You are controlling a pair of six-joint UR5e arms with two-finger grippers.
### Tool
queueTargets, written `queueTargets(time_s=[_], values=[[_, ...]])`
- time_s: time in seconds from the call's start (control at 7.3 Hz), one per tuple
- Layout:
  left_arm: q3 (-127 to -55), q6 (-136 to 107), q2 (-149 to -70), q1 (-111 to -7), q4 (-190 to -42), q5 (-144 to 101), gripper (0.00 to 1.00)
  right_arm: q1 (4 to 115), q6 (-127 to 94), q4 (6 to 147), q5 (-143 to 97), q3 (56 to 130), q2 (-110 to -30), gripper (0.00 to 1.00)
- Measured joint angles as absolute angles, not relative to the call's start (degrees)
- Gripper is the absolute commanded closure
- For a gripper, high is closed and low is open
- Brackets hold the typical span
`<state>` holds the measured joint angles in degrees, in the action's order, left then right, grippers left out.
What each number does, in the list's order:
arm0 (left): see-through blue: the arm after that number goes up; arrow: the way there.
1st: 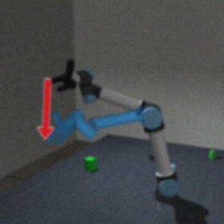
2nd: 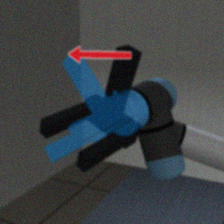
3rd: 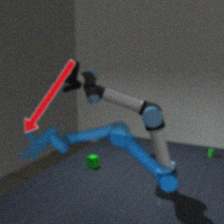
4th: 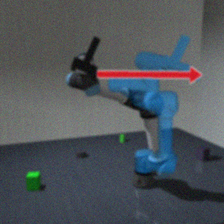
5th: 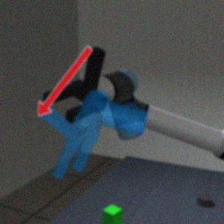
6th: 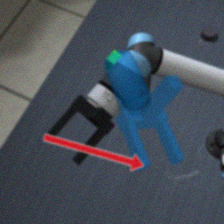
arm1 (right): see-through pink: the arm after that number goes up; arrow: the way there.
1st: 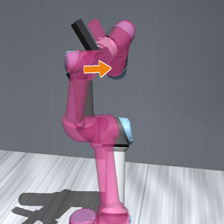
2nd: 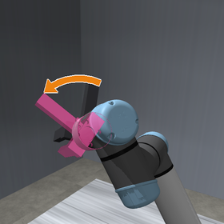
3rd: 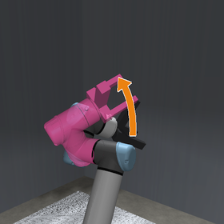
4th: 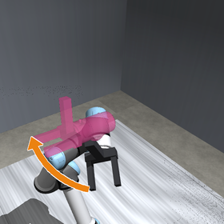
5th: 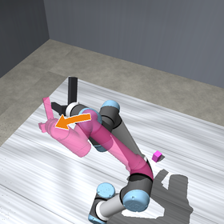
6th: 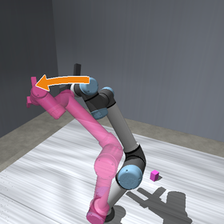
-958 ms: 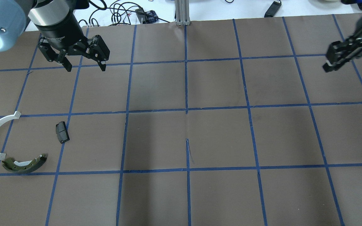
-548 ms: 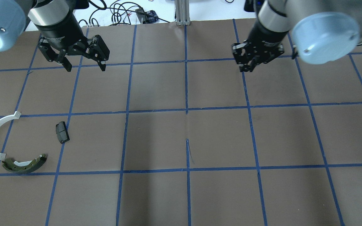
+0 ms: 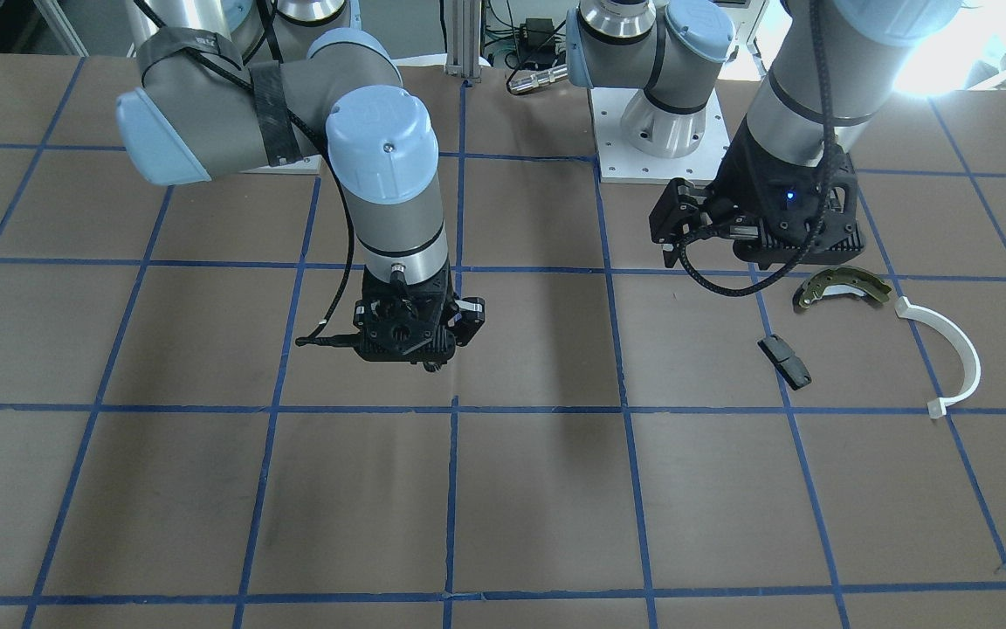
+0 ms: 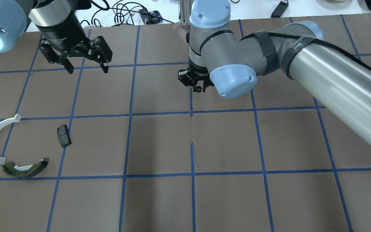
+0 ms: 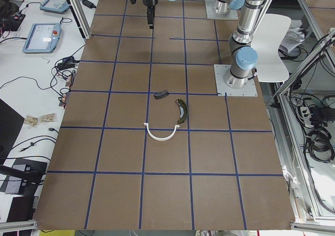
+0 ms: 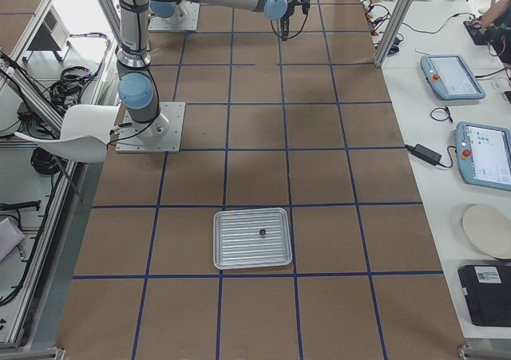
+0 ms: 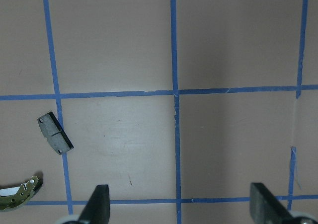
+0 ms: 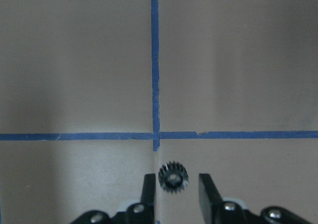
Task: Place bearing gear from tray to pile
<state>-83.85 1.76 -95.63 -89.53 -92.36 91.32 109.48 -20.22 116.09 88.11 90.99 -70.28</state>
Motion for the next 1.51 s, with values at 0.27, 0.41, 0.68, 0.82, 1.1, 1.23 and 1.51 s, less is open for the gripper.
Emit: queueTargets(time_s=[0.27, 0.41, 0.68, 0.82, 1.1, 1.23, 1.51], values=[[-83.9, 1.8, -95.9, -89.5, -92.4, 91.3, 0.00, 109.4, -20.0, 116.2, 88.4, 90.4, -69.7, 0.00], [-83.9, 1.8, -96.0, -89.5, -92.3, 91.3, 0.00, 107.5, -18.2, 115.2, 88.5, 90.2, -71.1, 0.00], [-84.0, 0.2, -96.8, -89.7, -92.2, 90.9, 0.00, 98.3, -5.8, 107.3, 88.2, 90.2, -78.1, 0.00], [-84.4, -1.1, -97.8, -90.3, -91.4, 90.7, 0.00, 92.6, 4.1, 102.4, 88.4, 90.2, -81.8, 0.00], [-85.4, -2.6, -102.2, -92.4, -85.5, 90.6, 0.00, 79.9, 26.4, 96.3, 90.0, 90.3, -86.7, 0.00], [-85.7, -4.1, -105.7, -92.9, -81.2, 90.2, 0.00, 73.3, 37.7, 95.4, 91.4, 90.4, -87.7, 0.00], [-85.7, -10.9, -112.7, -93.3, -73.9, 88.4, 0.00, 59.3, 57.6, 95.3, 91.9, 91.1, -87.7, 0.00]])
